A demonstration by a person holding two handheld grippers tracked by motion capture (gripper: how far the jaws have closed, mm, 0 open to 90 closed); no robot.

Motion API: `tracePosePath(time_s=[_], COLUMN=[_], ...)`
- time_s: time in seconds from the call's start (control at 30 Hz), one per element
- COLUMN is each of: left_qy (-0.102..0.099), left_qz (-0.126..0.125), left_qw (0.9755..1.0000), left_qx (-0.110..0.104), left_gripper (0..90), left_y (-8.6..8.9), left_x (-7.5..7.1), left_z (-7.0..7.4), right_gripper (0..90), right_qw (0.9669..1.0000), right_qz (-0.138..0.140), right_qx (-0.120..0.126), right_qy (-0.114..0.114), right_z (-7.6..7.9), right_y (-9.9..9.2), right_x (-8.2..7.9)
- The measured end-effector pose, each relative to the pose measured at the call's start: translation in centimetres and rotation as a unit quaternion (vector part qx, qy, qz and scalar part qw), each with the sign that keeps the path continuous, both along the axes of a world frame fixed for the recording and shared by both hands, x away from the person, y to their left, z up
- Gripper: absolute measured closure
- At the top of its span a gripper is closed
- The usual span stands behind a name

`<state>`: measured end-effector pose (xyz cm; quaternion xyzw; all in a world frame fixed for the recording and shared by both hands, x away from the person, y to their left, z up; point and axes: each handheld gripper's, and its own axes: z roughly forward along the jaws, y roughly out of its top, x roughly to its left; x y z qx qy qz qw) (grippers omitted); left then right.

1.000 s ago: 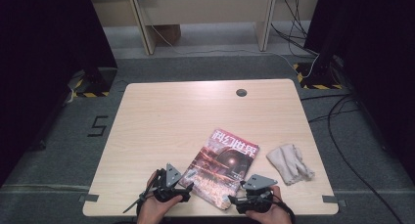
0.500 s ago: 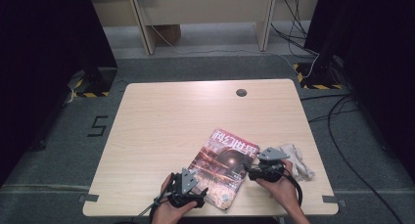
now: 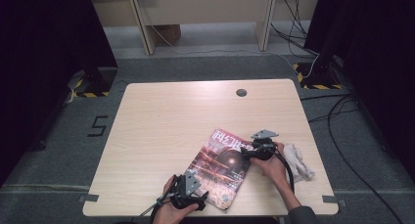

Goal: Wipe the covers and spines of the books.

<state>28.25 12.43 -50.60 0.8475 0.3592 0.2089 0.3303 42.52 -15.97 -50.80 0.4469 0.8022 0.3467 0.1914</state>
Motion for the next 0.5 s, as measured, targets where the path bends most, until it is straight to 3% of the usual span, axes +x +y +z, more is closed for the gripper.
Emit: tracePosePath(time_s=[0.13, 0.17, 0.33, 0.5], left_qy=[0.006, 0.004, 0.007, 0.009], left_qz=[0.000, 0.000, 0.006, 0.019], left_qw=[1.0000, 1.0000, 0.9999, 0.9996], left_qx=[-0.004, -0.004, 0.005, 0.016], left_gripper=[14.6, 14.6, 12.7, 11.8], left_y=[0.2, 0.2, 1.0, 2.7], left_x=[0.1, 0.2, 0.5, 1.0], left_z=[0.0, 0.0, 0.0, 0.2], right_gripper=[31.7, 31.9, 31.6, 31.3], right_qw=[0.9989, 0.9988, 0.9996, 0.9995], right_qz=[-0.009, -0.008, 0.001, 0.023], right_qx=[0.038, 0.042, 0.021, -0.008], right_qy=[0.027, 0.023, 0.021, 0.021], right_z=[-0.3, -0.4, -0.1, 0.3], right_y=[-0.5, -0.4, -0.1, 0.0], right_x=[0.4, 0.3, -0.6, -2.6])
